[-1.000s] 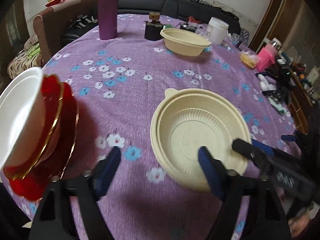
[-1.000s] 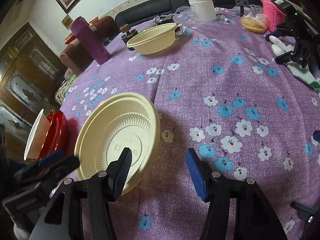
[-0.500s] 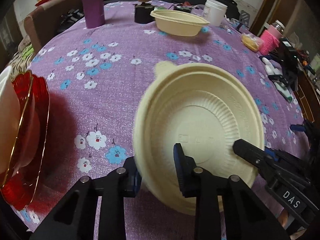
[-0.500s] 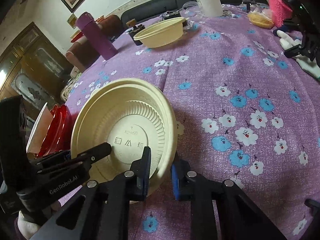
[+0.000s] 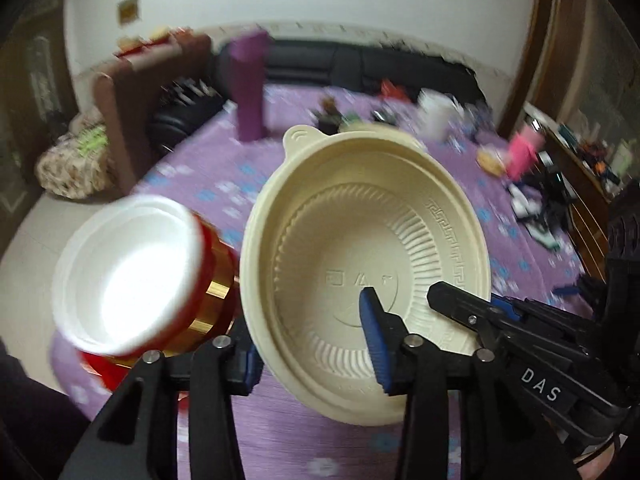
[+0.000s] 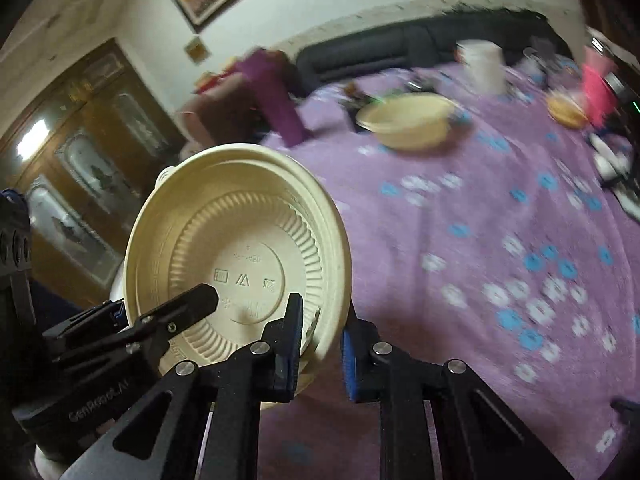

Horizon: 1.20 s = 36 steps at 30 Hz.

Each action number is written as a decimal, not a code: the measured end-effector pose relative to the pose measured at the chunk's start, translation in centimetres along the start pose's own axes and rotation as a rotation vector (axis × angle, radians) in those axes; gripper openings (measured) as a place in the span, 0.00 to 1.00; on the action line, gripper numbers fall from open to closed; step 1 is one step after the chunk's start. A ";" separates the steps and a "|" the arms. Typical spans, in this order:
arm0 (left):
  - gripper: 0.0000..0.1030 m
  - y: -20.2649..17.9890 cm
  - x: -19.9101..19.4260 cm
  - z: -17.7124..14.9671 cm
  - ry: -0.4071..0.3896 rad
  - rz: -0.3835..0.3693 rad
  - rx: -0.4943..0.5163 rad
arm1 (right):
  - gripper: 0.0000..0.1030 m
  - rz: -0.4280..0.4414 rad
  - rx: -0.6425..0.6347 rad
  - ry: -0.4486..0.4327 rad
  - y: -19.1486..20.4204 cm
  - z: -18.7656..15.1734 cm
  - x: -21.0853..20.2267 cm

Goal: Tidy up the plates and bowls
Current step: 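Lower the cream bowl onto the white bowl and open both grippers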

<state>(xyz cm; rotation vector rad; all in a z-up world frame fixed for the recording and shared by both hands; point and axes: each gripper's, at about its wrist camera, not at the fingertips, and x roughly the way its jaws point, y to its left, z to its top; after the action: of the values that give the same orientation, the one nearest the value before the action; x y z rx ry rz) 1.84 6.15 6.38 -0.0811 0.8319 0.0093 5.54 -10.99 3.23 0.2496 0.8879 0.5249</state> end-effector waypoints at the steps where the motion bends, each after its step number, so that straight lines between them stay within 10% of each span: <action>1: 0.42 1.1 -0.9 0.4 -0.025 0.022 -0.011 | 0.19 0.013 -0.024 -0.006 1.5 0.6 0.2; 10: 0.44 12.3 -1.5 1.8 -0.045 0.212 -0.164 | 0.20 0.081 -0.228 0.035 13.9 4.0 5.9; 22: 0.64 18.1 1.0 0.8 -0.007 0.194 -0.271 | 0.20 -0.042 -0.356 0.079 18.2 2.7 11.9; 27: 0.69 18.9 -0.1 0.4 -0.048 0.171 -0.320 | 0.34 -0.068 -0.353 0.052 17.8 2.6 12.2; 31: 0.70 19.0 -1.5 -0.4 -0.081 0.166 -0.351 | 0.63 -0.051 -0.338 0.019 17.7 2.5 12.0; 36: 0.74 18.6 -3.1 -1.0 -0.114 0.159 -0.367 | 0.66 -0.058 -0.384 -0.035 18.4 1.9 11.5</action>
<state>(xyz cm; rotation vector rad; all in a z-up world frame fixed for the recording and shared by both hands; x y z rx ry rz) -1.75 24.67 6.74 -0.3567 0.7134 0.3147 6.82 10.73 4.39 -0.1157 0.7415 0.6234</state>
